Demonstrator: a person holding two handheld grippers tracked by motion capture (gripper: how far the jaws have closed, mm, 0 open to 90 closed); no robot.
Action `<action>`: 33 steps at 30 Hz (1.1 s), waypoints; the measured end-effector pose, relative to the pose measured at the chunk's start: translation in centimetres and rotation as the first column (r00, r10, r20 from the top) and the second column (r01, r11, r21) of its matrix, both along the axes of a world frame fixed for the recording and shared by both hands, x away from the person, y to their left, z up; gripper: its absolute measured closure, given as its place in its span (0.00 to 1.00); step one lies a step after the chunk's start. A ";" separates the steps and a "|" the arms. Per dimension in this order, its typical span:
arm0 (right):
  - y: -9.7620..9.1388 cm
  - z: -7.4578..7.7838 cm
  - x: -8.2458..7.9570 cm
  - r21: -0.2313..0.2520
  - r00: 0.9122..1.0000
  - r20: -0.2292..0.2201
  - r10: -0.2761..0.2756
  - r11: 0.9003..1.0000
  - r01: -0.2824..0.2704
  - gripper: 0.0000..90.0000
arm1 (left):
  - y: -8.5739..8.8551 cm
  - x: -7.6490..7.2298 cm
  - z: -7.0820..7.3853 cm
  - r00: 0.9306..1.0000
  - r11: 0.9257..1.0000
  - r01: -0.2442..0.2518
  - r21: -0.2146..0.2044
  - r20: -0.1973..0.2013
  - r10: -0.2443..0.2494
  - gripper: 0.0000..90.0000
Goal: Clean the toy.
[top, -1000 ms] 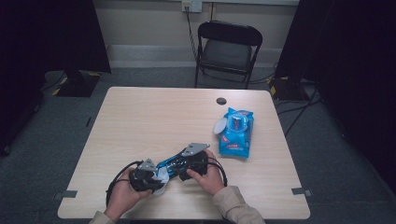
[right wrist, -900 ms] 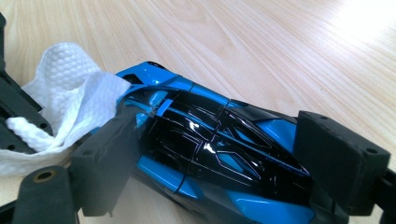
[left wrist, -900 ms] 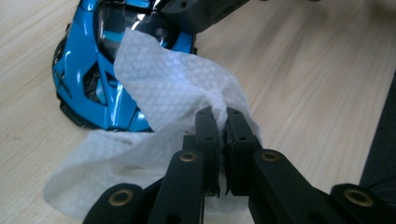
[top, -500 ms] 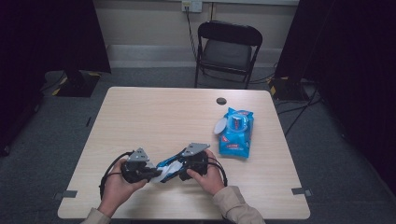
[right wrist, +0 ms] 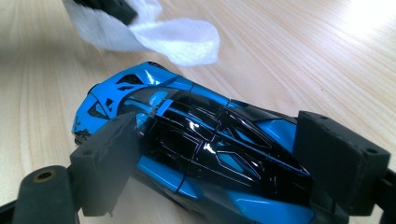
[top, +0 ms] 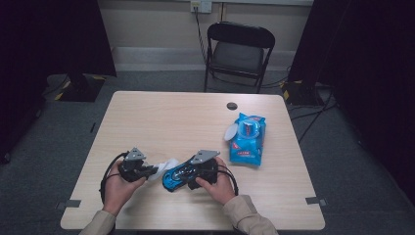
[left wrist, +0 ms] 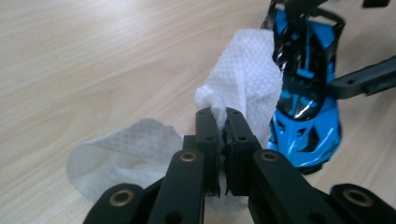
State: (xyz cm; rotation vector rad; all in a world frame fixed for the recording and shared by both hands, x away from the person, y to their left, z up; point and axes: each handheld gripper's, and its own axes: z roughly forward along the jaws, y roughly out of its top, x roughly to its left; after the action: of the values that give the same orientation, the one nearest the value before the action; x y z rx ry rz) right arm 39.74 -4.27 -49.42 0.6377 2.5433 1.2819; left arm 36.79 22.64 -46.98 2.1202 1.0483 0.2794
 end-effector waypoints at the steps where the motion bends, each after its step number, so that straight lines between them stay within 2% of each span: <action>1: 0.0 0.0 0.0 0.000 1.000 0.000 0.000 1.000 0.000 0.16 | -0.1 0.1 -0.3 1.000 1.000 -0.004 0.008 0.001 0.004 0.96; 6: 0.0 0.0 0.0 -0.001 1.000 0.000 0.001 1.000 -0.001 0.16 | -1.0 0.3 -1.3 1.000 0.999 0.019 0.047 -0.023 -0.018 0.95; 10: 0.0 0.0 0.0 0.002 1.000 0.002 0.000 1.000 0.000 0.16 | -1.5 0.2 -1.4 0.999 0.997 0.036 0.073 -0.024 -0.035 0.95; 12: 0.0 0.0 0.0 0.002 1.000 0.002 0.000 1.000 0.000 0.16 | -1.5 0.1 -1.4 0.999 0.997 0.040 0.070 -0.032 -0.038 0.95; 21: 0.0 0.0 0.0 0.002 1.000 0.003 0.001 1.000 -0.001 0.16 | -2.0 -0.6 -1.1 0.996 0.992 0.074 0.099 -0.047 -0.070 0.95; 30: 0.0 0.0 0.0 0.002 1.000 0.003 0.000 1.000 0.000 0.16 | -1.9 -1.6 -0.9 0.992 0.991 0.100 0.087 -0.079 -0.093 0.95; 33: -0.1 0.0 0.0 0.002 1.000 0.004 0.000 1.000 0.000 0.16 | -2.0 -2.0 -0.9 0.991 0.989 0.113 0.097 -0.079 -0.106 0.95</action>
State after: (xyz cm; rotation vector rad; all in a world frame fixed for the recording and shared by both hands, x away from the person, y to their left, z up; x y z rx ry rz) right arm 39.72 -4.32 -49.46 0.6350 2.5395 1.2847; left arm 34.82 20.60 -47.87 2.2855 0.9731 0.2065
